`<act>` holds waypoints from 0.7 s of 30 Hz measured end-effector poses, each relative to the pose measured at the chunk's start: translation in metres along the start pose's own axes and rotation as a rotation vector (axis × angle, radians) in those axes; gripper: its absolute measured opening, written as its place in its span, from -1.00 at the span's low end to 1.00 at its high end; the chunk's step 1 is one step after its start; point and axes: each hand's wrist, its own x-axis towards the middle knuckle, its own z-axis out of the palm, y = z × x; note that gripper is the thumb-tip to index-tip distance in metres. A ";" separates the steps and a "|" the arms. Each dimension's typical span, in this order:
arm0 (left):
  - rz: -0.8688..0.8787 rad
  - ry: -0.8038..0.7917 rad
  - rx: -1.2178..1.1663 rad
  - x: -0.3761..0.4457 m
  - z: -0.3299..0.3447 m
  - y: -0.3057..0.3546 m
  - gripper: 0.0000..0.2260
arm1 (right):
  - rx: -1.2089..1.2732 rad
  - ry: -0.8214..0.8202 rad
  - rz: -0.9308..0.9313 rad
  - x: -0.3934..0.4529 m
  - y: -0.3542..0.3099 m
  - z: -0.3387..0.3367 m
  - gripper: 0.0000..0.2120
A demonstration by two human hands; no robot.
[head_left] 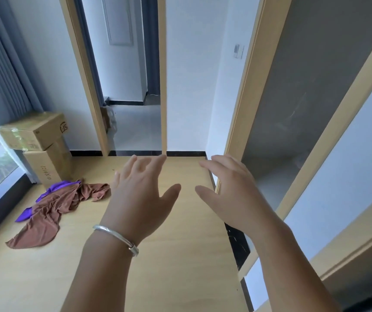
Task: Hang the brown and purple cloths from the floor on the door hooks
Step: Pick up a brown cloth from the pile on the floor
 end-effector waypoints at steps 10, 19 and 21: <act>0.042 -0.011 -0.025 0.100 0.026 -0.026 -0.38 | -0.013 -0.032 0.043 0.097 0.026 0.029 -0.51; 0.028 0.003 0.049 0.215 0.059 -0.005 -0.39 | 0.009 -0.073 0.030 0.200 0.105 0.030 -0.50; 0.034 0.013 0.058 0.246 0.068 0.009 -0.39 | 0.020 -0.067 0.030 0.225 0.129 0.025 -0.49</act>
